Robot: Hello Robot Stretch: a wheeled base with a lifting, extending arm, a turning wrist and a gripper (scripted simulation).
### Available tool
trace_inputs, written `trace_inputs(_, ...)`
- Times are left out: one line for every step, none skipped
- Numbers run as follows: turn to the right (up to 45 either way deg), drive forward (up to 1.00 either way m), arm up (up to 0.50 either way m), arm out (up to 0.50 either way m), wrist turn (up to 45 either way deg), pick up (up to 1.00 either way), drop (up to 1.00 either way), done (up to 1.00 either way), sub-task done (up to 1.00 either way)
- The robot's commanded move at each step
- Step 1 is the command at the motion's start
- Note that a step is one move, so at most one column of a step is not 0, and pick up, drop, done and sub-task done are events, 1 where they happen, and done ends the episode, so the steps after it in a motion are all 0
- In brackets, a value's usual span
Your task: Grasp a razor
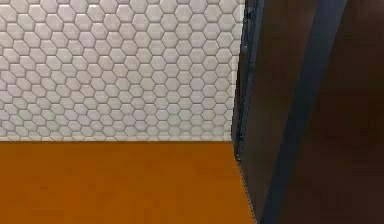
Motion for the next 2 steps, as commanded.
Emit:
trace_inputs(0.0,0.00,0.50,0.00,0.0,0.00,0.00,0.00,0.00)
trace_inputs(0.0,0.00,0.38,0.00,0.0,0.00,0.00,0.00,0.00)
